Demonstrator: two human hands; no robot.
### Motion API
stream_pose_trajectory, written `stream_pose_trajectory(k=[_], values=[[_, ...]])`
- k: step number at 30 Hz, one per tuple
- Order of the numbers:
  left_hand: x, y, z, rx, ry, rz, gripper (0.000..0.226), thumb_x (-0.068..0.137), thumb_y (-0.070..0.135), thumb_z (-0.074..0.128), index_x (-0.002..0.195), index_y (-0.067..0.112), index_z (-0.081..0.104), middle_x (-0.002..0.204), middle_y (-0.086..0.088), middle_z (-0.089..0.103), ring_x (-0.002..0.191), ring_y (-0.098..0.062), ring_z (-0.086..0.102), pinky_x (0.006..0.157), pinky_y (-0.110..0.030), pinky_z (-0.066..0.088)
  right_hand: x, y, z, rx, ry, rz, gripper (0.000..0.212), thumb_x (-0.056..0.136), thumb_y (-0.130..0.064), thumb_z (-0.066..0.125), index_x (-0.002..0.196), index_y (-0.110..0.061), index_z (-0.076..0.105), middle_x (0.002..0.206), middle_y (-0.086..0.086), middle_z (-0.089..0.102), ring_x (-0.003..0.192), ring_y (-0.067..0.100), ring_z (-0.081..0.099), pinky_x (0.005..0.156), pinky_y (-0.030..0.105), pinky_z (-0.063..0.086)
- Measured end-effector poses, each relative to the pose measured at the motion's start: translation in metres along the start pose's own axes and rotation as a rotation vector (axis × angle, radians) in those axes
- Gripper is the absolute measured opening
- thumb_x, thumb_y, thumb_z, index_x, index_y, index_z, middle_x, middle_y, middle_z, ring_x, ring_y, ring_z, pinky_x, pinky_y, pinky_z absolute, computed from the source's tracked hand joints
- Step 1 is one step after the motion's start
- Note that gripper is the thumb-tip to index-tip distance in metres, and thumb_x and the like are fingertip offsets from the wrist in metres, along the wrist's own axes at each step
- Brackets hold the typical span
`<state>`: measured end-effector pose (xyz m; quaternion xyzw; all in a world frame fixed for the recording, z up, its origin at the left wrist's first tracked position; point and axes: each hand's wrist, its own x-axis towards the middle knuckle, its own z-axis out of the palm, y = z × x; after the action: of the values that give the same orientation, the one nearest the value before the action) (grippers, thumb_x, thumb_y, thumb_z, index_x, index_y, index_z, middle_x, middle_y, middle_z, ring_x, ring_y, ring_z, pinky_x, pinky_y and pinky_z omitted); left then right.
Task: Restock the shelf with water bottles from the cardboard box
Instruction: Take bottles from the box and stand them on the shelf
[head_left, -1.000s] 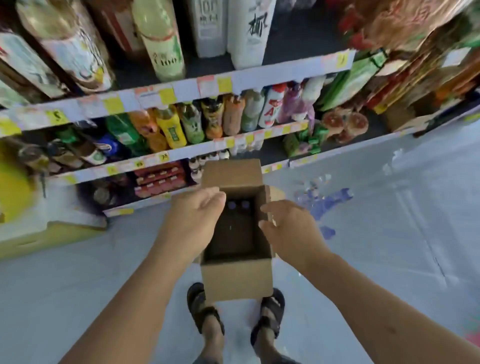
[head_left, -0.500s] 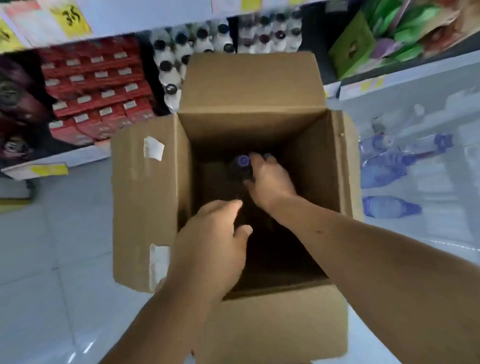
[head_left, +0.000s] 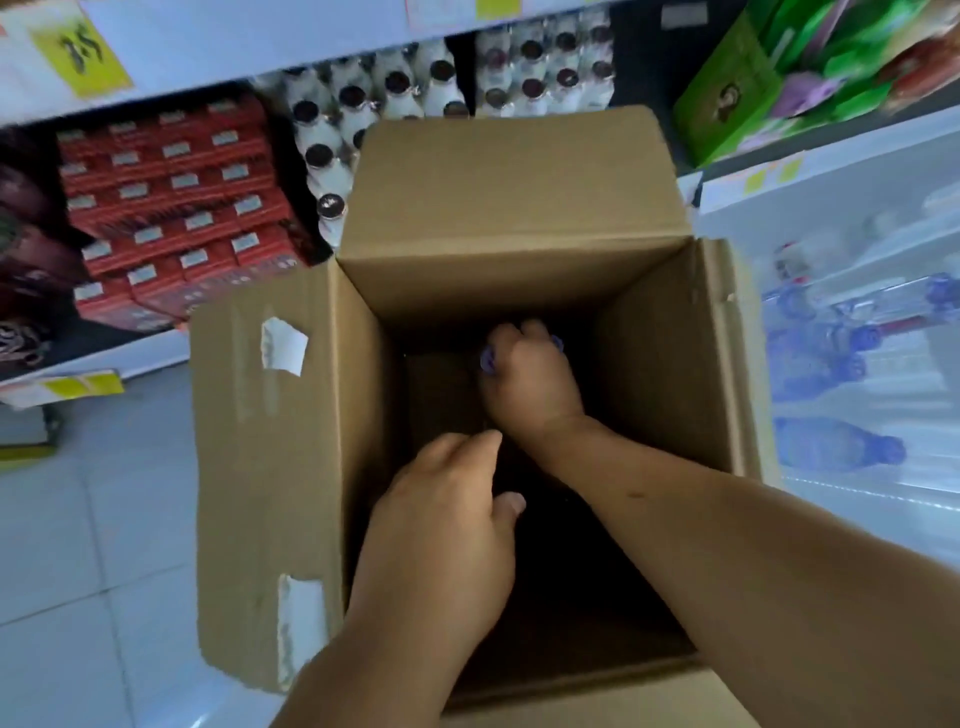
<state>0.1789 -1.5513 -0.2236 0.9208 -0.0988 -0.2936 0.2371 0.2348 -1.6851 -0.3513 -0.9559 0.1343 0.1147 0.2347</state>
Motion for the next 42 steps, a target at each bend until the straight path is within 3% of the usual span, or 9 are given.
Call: stream_pose_trajectory(k=[10,15,19,23,26,30,34,38,42], values=[[-0.115,0.098,-0.168,-0.023,0.062,-0.014,0.067,0.088,0.036,0.063,0.147,0.034,0.031,0.144,0.007,0.049,0.123,-0.018,0.052,0.094,-0.030,0.043,-0.169,-0.140,-0.301,0.306,0.362,-0.222,0.028,0.064,-0.014,0.071,0.091,-0.010,0.074,0.086,0.006,0.063,0.071,0.019,0.060,0.061,0.026,0.047],[-0.207,0.168,-0.281,-0.259,0.134,0.142,0.045,0.080,0.039,0.069,0.120,0.044,0.049,0.095,0.020,0.058,0.095,-0.007,0.060,0.071,-0.022,0.042,-0.245,-0.228,-0.474,0.338,0.433,-0.334,0.014,0.060,-0.012,0.071,0.073,-0.008,0.070,0.068,-0.001,0.053,0.065,0.010,0.045,0.057,0.018,0.039],[-0.272,0.219,-0.362,-0.467,0.182,0.249,0.062,0.069,0.032,0.081,0.103,0.065,0.040,0.104,0.023,0.066,0.097,0.006,0.062,0.088,-0.025,0.052,-0.288,-0.286,-0.592,0.355,0.549,-0.433,0.017,0.061,-0.013,0.074,0.075,-0.004,0.071,0.067,0.011,0.061,0.065,0.018,0.050,0.060,0.033,0.041],[-0.326,0.266,-0.419,-0.692,0.262,0.408,0.073,0.063,0.025,0.084,0.119,0.049,0.044,0.122,0.021,0.063,0.115,-0.005,0.062,0.100,-0.041,0.050,-0.319,-0.328,-0.685,0.516,0.579,-0.509,0.018,0.068,-0.019,0.075,0.082,-0.008,0.073,0.073,0.011,0.067,0.067,0.023,0.060,0.061,0.038,0.048],[-0.357,0.298,-0.452,-0.755,0.336,0.488,0.075,0.067,0.007,0.085,0.124,0.039,0.047,0.120,0.020,0.063,0.110,-0.002,0.064,0.093,-0.032,0.053,-0.340,-0.350,-0.735,0.638,0.609,-0.622,0.019,0.076,-0.022,0.076,0.089,-0.008,0.073,0.073,0.008,0.066,0.063,0.018,0.053,0.060,0.033,0.048],[-0.392,0.334,-0.496,-0.715,0.479,0.552,0.070,0.063,0.030,0.084,0.121,0.048,0.049,0.120,0.020,0.064,0.110,-0.007,0.065,0.093,-0.045,0.053,-0.363,-0.355,-0.772,0.690,0.604,-0.644,0.031,0.085,-0.042,0.070,0.107,-0.021,0.071,0.078,0.004,0.061,0.065,0.009,0.048,0.060,0.031,0.045],[-0.416,0.372,-0.526,-0.562,0.617,0.591,0.053,0.077,0.030,0.080,0.114,0.050,0.047,0.108,0.028,0.064,0.096,0.006,0.064,0.078,-0.021,0.052,-0.365,-0.355,-0.780,0.605,0.486,-0.598,0.078,0.078,-0.061,0.068,0.145,-0.031,0.043,0.133,-0.008,0.060,0.117,0.009,0.059,0.093,0.037,0.054],[-0.423,0.397,-0.537,-0.381,0.737,0.526,0.055,0.072,0.044,0.077,0.114,0.042,0.041,0.103,0.023,0.065,0.090,0.000,0.064,0.072,-0.031,0.055,-0.365,-0.353,-0.790,0.646,0.357,-0.561,0.109,0.078,-0.036,0.081,0.156,-0.042,0.004,0.137,-0.022,0.051,0.104,-0.018,0.050,0.084,0.002,0.041],[-0.425,0.405,-0.549,-0.478,0.505,0.572,0.057,0.073,0.043,0.081,0.116,0.050,0.044,0.110,0.026,0.063,0.099,0.005,0.063,0.081,-0.027,0.055,-0.354,-0.338,-0.813,0.833,0.282,-0.544,0.084,0.071,-0.024,0.080,0.142,-0.037,0.036,0.116,-0.007,0.068,0.098,0.010,0.069,0.087,0.041,0.059]])
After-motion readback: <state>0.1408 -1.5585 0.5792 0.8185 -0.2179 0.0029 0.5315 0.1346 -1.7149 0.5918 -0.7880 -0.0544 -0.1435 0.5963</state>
